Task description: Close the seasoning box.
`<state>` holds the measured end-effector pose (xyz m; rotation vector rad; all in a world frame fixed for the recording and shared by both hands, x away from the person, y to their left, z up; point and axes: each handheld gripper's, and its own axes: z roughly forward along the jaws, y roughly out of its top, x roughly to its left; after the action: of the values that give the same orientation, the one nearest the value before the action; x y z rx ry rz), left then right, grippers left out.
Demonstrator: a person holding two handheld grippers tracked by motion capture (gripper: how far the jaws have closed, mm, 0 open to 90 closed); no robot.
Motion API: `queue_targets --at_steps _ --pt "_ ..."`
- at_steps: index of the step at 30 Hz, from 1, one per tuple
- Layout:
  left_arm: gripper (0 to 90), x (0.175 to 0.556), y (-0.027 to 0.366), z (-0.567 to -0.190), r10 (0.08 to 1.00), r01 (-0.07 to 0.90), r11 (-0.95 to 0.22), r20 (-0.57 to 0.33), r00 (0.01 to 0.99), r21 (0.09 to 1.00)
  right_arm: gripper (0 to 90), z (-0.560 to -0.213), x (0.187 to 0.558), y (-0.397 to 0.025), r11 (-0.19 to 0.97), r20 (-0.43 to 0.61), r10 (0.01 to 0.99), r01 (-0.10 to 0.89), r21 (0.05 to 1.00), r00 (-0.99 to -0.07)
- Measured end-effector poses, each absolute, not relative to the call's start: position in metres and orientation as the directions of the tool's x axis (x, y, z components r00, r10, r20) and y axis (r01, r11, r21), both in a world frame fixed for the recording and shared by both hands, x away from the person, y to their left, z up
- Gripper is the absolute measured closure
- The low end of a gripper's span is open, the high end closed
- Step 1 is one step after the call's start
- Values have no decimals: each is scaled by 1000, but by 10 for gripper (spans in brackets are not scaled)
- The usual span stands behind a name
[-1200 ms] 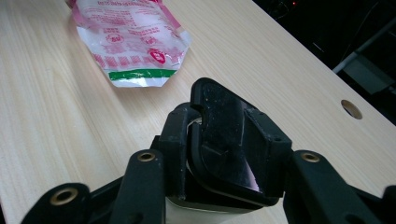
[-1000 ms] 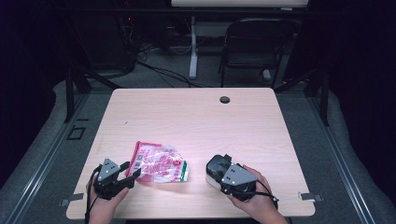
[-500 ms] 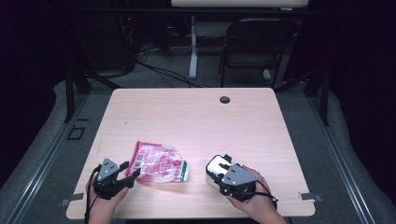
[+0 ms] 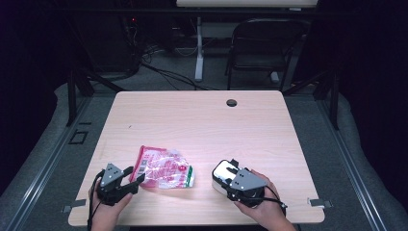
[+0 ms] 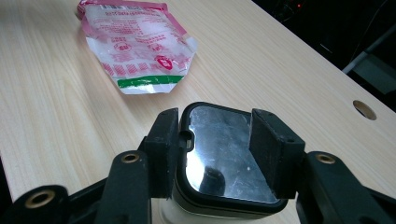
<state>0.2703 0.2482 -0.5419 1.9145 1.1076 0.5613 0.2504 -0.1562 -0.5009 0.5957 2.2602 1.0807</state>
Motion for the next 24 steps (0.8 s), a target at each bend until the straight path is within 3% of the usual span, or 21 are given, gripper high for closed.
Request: queue_targets --at_steps 24 --pt "446 272 247 -542 858 486 -260 -31 513 834 511 -497 253 -165 528 -238 633 187 828 -737"
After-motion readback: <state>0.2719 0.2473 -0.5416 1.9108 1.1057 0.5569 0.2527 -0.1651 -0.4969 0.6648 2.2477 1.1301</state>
